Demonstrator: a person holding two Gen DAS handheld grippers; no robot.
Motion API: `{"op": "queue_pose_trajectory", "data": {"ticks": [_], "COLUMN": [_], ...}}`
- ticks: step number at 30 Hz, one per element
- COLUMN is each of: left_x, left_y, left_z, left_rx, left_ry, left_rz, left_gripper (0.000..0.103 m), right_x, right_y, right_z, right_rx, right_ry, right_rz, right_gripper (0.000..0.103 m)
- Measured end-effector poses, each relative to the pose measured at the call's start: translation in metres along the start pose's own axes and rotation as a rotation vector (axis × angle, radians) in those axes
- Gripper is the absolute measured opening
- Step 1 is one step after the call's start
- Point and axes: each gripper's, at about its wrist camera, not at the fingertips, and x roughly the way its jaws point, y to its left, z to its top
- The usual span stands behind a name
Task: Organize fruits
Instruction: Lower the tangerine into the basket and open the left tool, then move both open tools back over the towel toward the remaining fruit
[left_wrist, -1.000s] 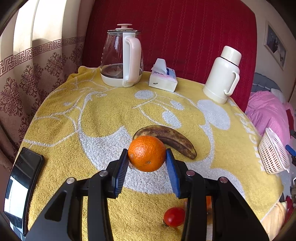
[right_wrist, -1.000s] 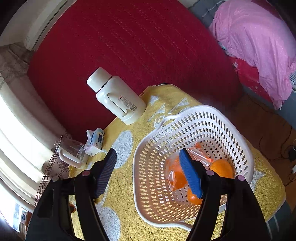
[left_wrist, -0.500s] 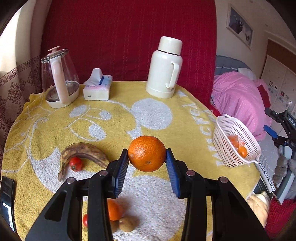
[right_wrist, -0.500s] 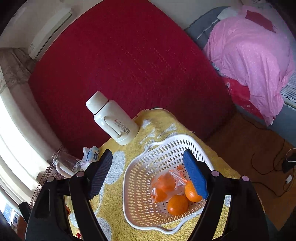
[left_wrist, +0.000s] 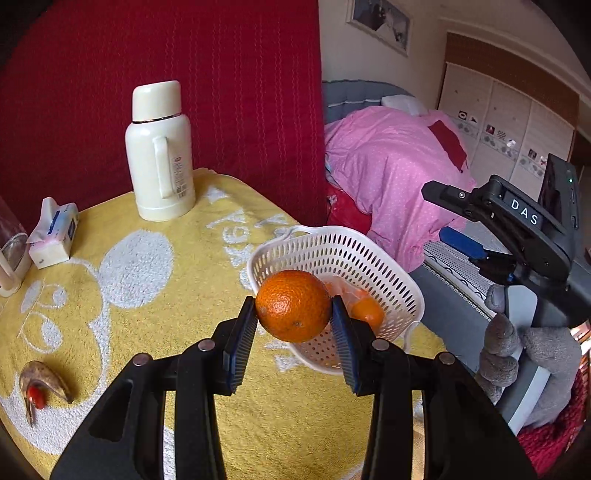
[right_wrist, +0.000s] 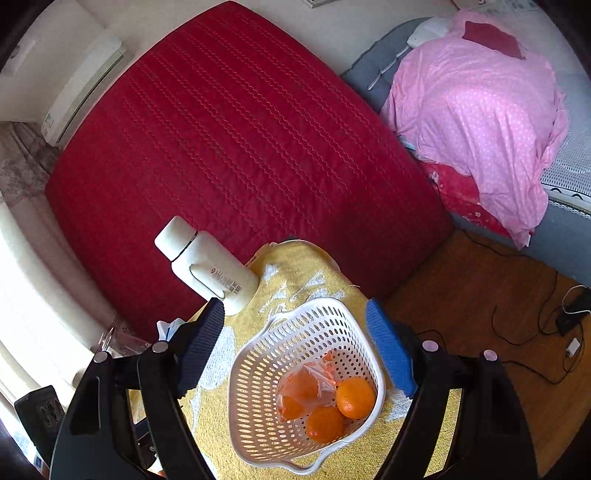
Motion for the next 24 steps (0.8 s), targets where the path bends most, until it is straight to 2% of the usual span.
{"op": "queue_pose_trajectory", "data": {"ticks": [2, 3, 4, 5, 6, 16, 24], "left_x": [0.01, 0.015, 0.018, 0.019, 0.018, 0.002, -0.018], "left_y": [-0.009, -0.011, -0.013, -0.013, -0.012, 0.007, 0.026], "left_z": [0.002, 0.002, 0.003, 0.002, 0.001, -0.005, -0.008], "left_rx": [0.009, 0.01, 0.008, 0.003, -0.004, -0.035, -0.067], "left_ry": [0.007, 0.014, 0.016, 0.01, -0.009, -0.04, -0.077], "left_rz": [-0.018, -0.027, -0.032, -0.034, -0.035, 0.027, 0.1], "left_gripper": [0.041, 0.045, 0.052, 0.076, 0.081, 0.081, 0.089], "right_x": [0.001, 0.002, 0.003, 0.004, 0.005, 0.004, -0.001], "right_y": [-0.003, -0.003, -0.004, -0.005, -0.005, 0.001, 0.013], "right_z": [0.0, 0.0, 0.0, 0.0, 0.0, -0.002, -0.005], "right_rx": [0.006, 0.008, 0.008, 0.008, 0.008, -0.005, -0.034], "right_ry": [0.005, 0.006, 0.007, 0.01, 0.012, 0.012, 0.011], "right_rz": [-0.001, -0.003, -0.005, -0.007, -0.008, -0.003, 0.023], "right_gripper": [0.08, 0.08, 0.08, 0.08, 0.08, 0.08, 0.08]}}
